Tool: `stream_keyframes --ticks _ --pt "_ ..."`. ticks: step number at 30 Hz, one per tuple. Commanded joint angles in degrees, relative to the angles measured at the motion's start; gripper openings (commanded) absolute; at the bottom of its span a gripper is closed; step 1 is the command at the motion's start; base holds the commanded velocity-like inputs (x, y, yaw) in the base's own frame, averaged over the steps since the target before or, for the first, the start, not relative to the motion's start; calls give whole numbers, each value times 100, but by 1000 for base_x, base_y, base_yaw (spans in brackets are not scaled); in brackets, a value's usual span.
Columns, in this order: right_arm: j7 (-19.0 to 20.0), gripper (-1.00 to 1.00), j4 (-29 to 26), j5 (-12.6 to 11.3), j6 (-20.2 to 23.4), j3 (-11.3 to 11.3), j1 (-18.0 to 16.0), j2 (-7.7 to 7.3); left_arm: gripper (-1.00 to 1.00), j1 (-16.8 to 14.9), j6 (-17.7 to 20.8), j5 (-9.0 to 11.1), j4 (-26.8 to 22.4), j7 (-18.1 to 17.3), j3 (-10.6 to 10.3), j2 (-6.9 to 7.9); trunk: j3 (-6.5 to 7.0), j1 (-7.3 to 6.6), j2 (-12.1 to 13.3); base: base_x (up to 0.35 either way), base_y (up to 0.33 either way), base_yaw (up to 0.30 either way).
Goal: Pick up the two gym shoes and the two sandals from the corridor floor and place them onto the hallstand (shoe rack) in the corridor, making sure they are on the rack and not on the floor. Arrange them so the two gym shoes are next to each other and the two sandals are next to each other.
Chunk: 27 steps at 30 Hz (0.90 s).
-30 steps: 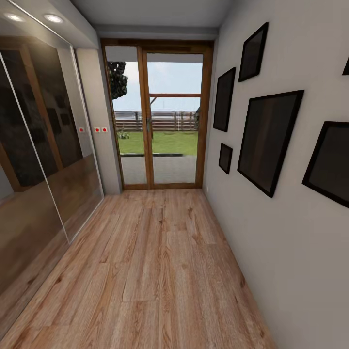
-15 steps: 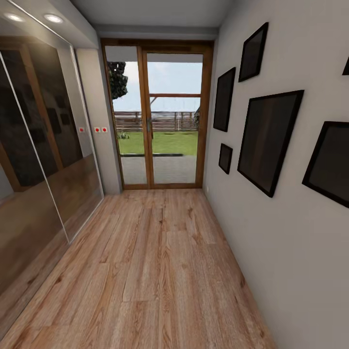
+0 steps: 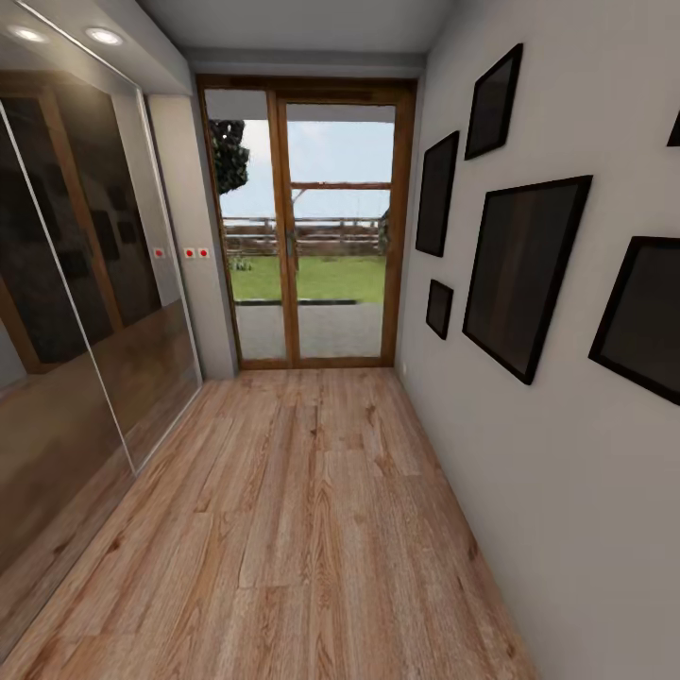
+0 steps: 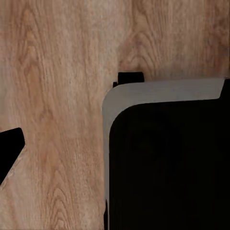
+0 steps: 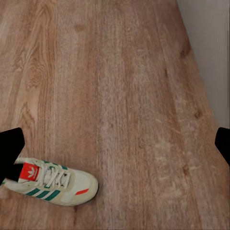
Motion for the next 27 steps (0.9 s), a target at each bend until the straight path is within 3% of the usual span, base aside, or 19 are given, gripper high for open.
stream_keyframes --ticks 1,3,5,13,23,27 --pt "-3 100 -333 5 -22 -14 -3 -20 100 -53 -106 8 -671 -1 6 66 -6 0 -3 0 0 0" --pt "-3 100 -366 5 -19 -18 -3 -42 100 -62 -250 16 -837 -1 11 83 -6 0 -3 0 0 0" --pt "-3 100 -337 1 -11 -23 -3 -98 100 -71 -727 25 -1015 -1 15 91 -6 0 -3 0 0 0" --pt "-3 100 -2 -11 -7 -25 -3 -186 100 -85 -1627 71 -1155 -1 43 51 -6 0 -3 0 0 0" --pt "7 100 87 -3 -6 -26 -3 -208 100 -260 -1912 134 -1322 15 98 -31 -6 0 -3 0 0 0" --pt "33 100 116 8 -6 -14 -3 -210 100 -409 -1938 267 -1263 13 209 -45 -6 0 -3 0 0 0"
